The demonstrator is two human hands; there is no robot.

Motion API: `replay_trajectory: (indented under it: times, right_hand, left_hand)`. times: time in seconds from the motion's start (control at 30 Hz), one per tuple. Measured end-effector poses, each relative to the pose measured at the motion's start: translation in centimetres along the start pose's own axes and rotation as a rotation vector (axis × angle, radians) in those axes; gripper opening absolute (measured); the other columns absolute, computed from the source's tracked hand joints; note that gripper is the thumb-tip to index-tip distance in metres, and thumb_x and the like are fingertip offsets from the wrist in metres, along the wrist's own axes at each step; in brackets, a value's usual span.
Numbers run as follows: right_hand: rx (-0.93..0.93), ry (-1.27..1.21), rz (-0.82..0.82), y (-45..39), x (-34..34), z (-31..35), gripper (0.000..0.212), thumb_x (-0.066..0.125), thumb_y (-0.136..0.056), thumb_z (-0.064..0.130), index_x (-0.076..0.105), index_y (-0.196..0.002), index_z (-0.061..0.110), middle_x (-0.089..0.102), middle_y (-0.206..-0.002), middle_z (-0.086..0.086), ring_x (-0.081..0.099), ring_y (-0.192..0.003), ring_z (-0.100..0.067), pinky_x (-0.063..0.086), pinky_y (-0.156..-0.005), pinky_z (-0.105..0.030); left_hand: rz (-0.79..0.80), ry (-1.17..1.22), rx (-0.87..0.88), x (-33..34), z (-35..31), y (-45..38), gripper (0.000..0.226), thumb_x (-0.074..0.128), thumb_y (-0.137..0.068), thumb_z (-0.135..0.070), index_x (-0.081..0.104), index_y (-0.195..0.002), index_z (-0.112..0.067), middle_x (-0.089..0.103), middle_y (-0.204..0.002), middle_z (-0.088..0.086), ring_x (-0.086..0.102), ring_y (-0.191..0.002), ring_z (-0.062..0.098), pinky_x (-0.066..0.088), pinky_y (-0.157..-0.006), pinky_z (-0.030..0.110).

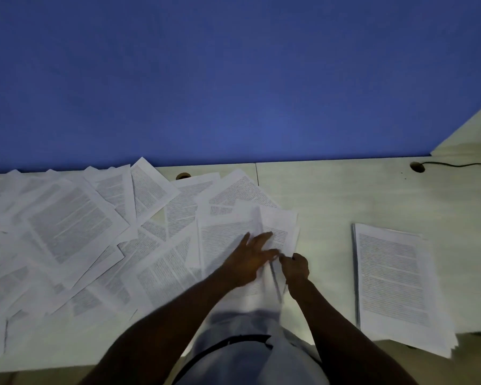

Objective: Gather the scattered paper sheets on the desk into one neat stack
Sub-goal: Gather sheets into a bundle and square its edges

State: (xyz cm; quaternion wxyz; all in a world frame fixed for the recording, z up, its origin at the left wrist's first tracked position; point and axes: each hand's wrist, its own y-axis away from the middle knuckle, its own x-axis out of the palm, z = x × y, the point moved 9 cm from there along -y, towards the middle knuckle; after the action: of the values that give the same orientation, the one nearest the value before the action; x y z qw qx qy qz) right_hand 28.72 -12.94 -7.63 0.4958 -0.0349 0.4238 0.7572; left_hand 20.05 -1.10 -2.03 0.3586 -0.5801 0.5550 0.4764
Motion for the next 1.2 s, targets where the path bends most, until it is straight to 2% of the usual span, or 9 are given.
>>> replay_trajectory:
  times: [0.13,0.27,0.43,0.57,0.67,0.83,0.9,1.03,1.2]
  right_hand:
    - [0.029,-0.015,-0.072,-0.4,-0.7,-1.2,0.059,0.06,-0.096,0.055,0.069,-0.1,-0.003,0.072,-0.097,-0.018,0.068,-0.097,-0.039,0.057,-0.086,-0.043]
    - [-0.036,0.042,-0.073,0.7,-0.7,0.0,0.063,0.072,-0.085,0.062,0.061,-0.112,0.006,0.067,-0.104,-0.006,0.067,-0.096,-0.03,0.055,-0.082,-0.039]
    - [-0.114,-0.019,0.176,1.0,2.8,1.5,0.076,0.093,-0.065,0.052,0.061,-0.124,0.015,0.068,-0.114,-0.001,0.066,-0.105,-0.025,0.059,-0.092,-0.044]
    - [-0.207,-0.035,0.28,0.7,3.8,2.3,0.06,0.089,-0.067,0.018,0.067,-0.122,0.018,0.072,-0.116,-0.003,0.067,-0.113,-0.031,0.057,-0.098,-0.05]
    - [-0.127,-0.208,0.378,0.6,3.0,2.6,0.04,0.085,-0.074,-0.006,0.073,-0.108,0.011,0.077,-0.108,-0.008,0.072,-0.104,-0.032,0.057,-0.098,-0.05]
    - [-0.018,-0.338,0.68,1.3,2.4,2.9,0.042,0.08,-0.079,-0.007,0.071,-0.12,-0.001,0.075,-0.119,-0.018,0.072,-0.109,-0.038,0.055,-0.101,-0.053]
    - [-0.026,-0.277,0.63,0.7,1.8,2.7,0.038,0.081,-0.078,-0.007,0.072,-0.115,-0.001,0.076,-0.116,-0.018,0.075,-0.102,-0.035,0.059,-0.093,-0.047]
    - [-0.091,0.025,0.174,-1.6,-1.4,2.1,0.026,0.081,-0.074,-0.002,0.07,-0.097,0.004,0.075,-0.104,-0.014,0.069,-0.094,-0.033,0.059,-0.09,-0.046]
    - [-0.137,0.202,0.129,-1.6,-1.7,1.5,0.058,0.084,-0.073,0.037,0.067,-0.121,0.009,0.07,-0.117,-0.008,0.065,-0.112,-0.034,0.055,-0.099,-0.046]
  left_hand:
    - [-0.093,0.055,-0.767,0.0,7.0,4.7,0.093,0.058,-0.09,-0.047,0.005,-0.16,-0.018,0.005,-0.166,0.02,0.008,-0.153,0.037,0.014,-0.118,0.063]
    - [-0.07,0.378,-1.272,0.7,10.0,9.9,0.116,0.077,-0.077,-0.052,0.007,-0.154,0.0,0.025,-0.153,0.026,0.028,-0.142,0.041,0.035,-0.112,0.057]
    - [-0.125,0.643,-1.189,2.0,11.1,8.9,0.104,0.089,-0.067,-0.038,0.031,-0.146,-0.003,0.043,-0.142,0.02,0.046,-0.131,0.037,0.044,-0.107,0.047]
    - [-0.195,0.827,-0.92,1.8,11.5,7.9,0.059,0.083,-0.063,-0.021,0.064,-0.117,-0.006,0.069,-0.111,0.006,0.066,-0.106,0.027,0.054,-0.094,0.038]
    - [-0.268,1.037,-0.91,0.3,11.8,7.8,0.054,0.088,-0.074,-0.016,0.06,-0.12,-0.019,0.067,-0.111,-0.003,0.066,-0.106,0.02,0.052,-0.099,0.037]
    - [-0.247,1.287,-0.865,-1.8,11.9,5.9,0.047,0.09,-0.072,-0.022,0.063,-0.111,-0.02,0.069,-0.114,-0.002,0.067,-0.096,0.009,0.055,-0.077,0.022]
    - [-0.2,1.365,-0.939,-1.3,12.0,5.7,0.07,0.09,-0.073,-0.027,0.053,-0.13,-0.011,0.06,-0.127,-0.001,0.063,-0.107,0.016,0.055,-0.077,0.023]
    - [-0.007,1.322,-0.986,0.6,11.2,6.1,0.045,0.086,-0.077,-0.02,0.053,-0.108,-0.021,0.062,-0.109,0.0,0.062,-0.091,0.015,0.053,-0.077,0.029]
    - [0.096,1.415,-0.986,2.2,10.5,6.3,0.052,0.088,-0.074,-0.019,0.067,-0.118,-0.004,0.075,-0.107,0.011,0.07,-0.092,0.021,0.059,-0.084,0.034]
